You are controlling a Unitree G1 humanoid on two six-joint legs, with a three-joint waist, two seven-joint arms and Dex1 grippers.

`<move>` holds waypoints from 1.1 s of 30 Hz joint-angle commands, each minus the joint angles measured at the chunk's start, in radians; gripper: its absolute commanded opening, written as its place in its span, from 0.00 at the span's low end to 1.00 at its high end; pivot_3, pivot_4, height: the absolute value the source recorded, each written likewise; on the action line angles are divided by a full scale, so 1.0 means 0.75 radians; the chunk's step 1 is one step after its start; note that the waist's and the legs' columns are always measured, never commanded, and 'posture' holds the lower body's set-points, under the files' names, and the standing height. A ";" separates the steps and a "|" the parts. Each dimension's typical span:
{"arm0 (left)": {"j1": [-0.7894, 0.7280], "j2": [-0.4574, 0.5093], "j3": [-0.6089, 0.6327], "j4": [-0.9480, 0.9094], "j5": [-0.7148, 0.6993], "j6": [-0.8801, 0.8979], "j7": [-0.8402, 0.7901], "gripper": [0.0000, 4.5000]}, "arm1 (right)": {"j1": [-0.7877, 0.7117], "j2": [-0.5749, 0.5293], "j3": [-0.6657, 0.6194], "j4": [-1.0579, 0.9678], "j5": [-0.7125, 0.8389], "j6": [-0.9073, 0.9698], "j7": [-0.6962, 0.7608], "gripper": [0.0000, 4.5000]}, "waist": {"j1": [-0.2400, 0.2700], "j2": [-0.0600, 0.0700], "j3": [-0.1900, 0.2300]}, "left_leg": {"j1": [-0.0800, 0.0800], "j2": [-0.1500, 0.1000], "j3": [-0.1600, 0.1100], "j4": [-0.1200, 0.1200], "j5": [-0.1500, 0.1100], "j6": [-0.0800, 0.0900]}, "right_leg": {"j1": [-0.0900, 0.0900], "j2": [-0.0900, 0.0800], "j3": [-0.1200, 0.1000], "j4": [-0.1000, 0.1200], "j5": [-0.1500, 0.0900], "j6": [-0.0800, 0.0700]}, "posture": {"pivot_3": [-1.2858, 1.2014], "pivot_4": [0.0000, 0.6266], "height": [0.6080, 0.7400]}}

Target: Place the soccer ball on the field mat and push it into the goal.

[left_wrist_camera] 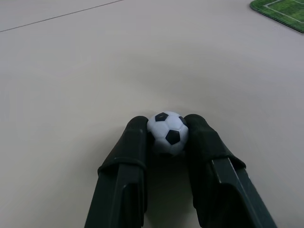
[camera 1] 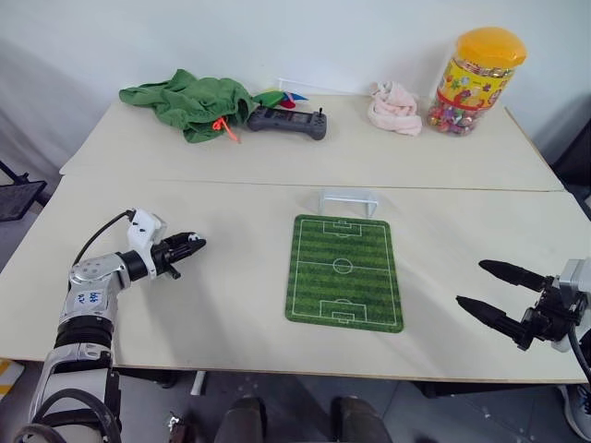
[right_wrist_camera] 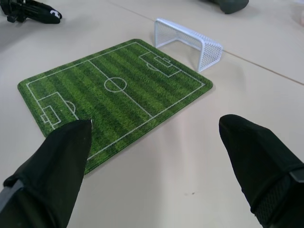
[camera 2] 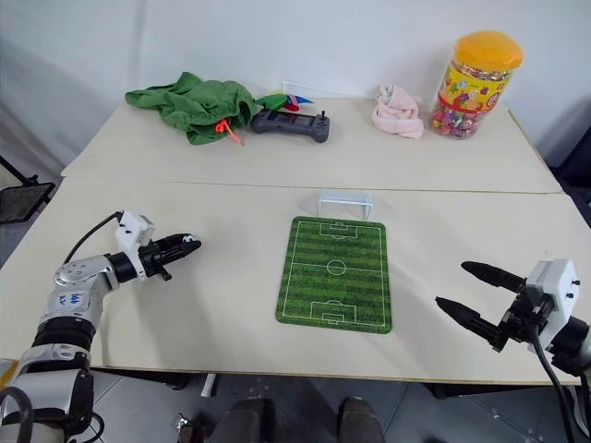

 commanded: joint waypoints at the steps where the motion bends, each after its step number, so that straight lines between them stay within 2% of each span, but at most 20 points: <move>1: 0.001 -0.009 -0.016 -0.081 -0.016 -0.016 -0.075 0.19 | -0.010 -0.023 -0.050 -0.009 0.023 -0.002 0.007 1.00 | 0.000 0.000 0.000 | 0.000 0.000 0.000 0.000 0.000 0.000 | 0.000 0.000 0.000 0.000 0.000 0.000 | 0.52 0.24 1.00; 4: 0.063 -0.025 -0.055 -0.298 -0.067 0.057 -0.171 0.19 | -0.014 -0.027 -0.056 -0.009 0.032 0.001 0.014 1.00 | 0.001 0.000 0.000 | -0.001 0.000 0.000 0.000 0.000 0.000 | 0.000 0.000 0.000 0.000 0.000 0.000 | 0.52 0.24 1.00; 8: 0.194 -0.080 -0.163 -0.773 -0.163 0.290 -0.212 0.19 | 0.028 -0.053 -0.076 -0.037 0.064 0.014 0.093 1.00 | 0.003 0.000 0.000 | -0.001 0.000 0.000 0.000 -0.002 0.001 | 0.000 0.000 0.001 0.000 0.000 0.000 | 0.52 0.24 1.00; 14: 0.282 -0.180 -0.318 -1.034 -0.136 0.368 -0.165 0.19 | 0.112 -0.094 -0.117 -0.061 0.083 0.017 0.205 1.00 | 0.003 0.001 0.000 | -0.001 0.000 0.000 0.001 -0.002 0.001 | 0.000 0.000 0.001 -0.001 0.000 0.000 | 0.52 0.24 1.00; 19: 0.275 -0.288 -0.460 -1.085 -0.064 0.347 -0.117 0.19 | 0.157 -0.092 -0.140 -0.099 0.085 0.038 0.195 1.00 | 0.008 0.001 0.000 | -0.001 0.000 0.001 0.003 -0.002 0.002 | 0.001 0.000 0.003 -0.005 0.000 0.000 | 0.52 0.24 1.00; 25: 0.195 -0.411 -0.669 -1.059 0.106 0.268 -0.056 0.19 | 0.222 -0.057 -0.168 -0.147 0.088 0.057 0.163 1.00 | 0.020 0.001 0.000 | -0.001 0.000 0.001 0.003 -0.002 0.002 | 0.002 0.001 0.003 -0.007 0.000 -0.001 | 0.52 0.24 1.00; 33: 0.189 -0.456 -0.741 -1.008 0.174 0.242 -0.038 0.19 | 0.265 -0.042 -0.194 -0.179 0.090 0.068 0.109 1.00 | 0.020 0.002 0.000 | -0.002 0.000 0.002 0.002 -0.003 0.004 | 0.001 0.001 0.003 -0.009 0.000 -0.001 | 0.52 0.24 1.00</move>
